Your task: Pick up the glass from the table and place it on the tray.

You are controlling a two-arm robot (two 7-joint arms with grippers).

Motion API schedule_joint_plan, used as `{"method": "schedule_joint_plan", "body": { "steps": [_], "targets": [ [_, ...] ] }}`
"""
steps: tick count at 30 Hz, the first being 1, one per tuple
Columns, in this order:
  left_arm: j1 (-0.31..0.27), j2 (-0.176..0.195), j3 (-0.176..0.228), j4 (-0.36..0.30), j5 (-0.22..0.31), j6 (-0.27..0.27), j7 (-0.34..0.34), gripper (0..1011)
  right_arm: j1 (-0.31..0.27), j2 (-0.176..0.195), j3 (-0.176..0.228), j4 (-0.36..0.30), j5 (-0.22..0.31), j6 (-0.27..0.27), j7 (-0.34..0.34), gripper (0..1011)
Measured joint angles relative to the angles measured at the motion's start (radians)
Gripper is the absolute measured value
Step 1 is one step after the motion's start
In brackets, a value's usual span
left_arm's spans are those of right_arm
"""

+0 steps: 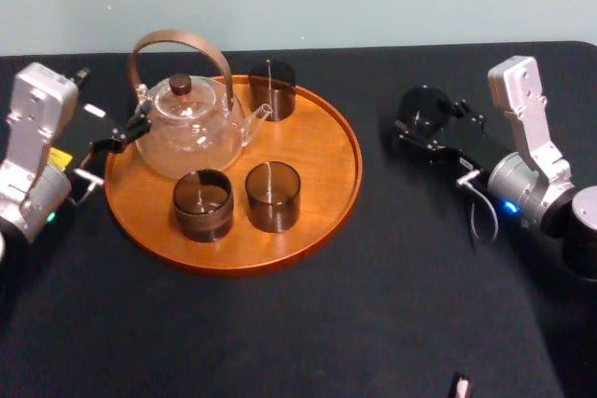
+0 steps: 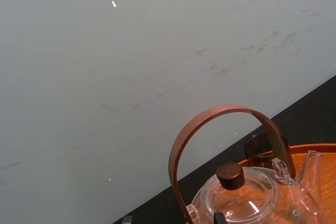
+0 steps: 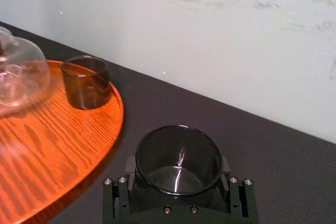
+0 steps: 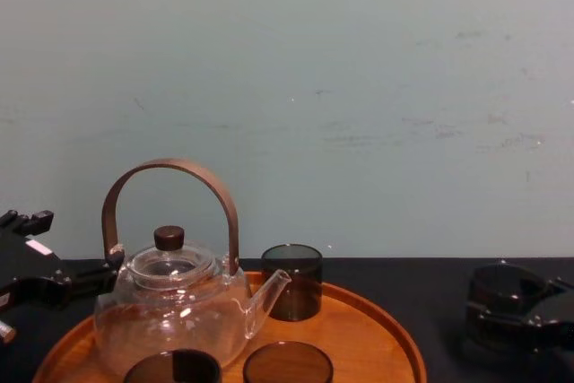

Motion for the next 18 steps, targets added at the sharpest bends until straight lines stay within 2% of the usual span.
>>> {"method": "schedule_joint_plan", "body": {
  "steps": [11, 18],
  "targets": [
    [0.000, 0.000, 0.000, 0.000, 0.000, 0.000, 0.000, 1001, -0.013, 0.008, -0.038, -0.097, -0.001, 0.016, 0.013, 908],
    [0.000, 0.000, 0.000, 0.000, 0.000, 0.000, 0.000, 1001, 0.014, -0.005, -0.068, -0.094, -0.003, 0.010, 0.027, 908]
  ]
}}
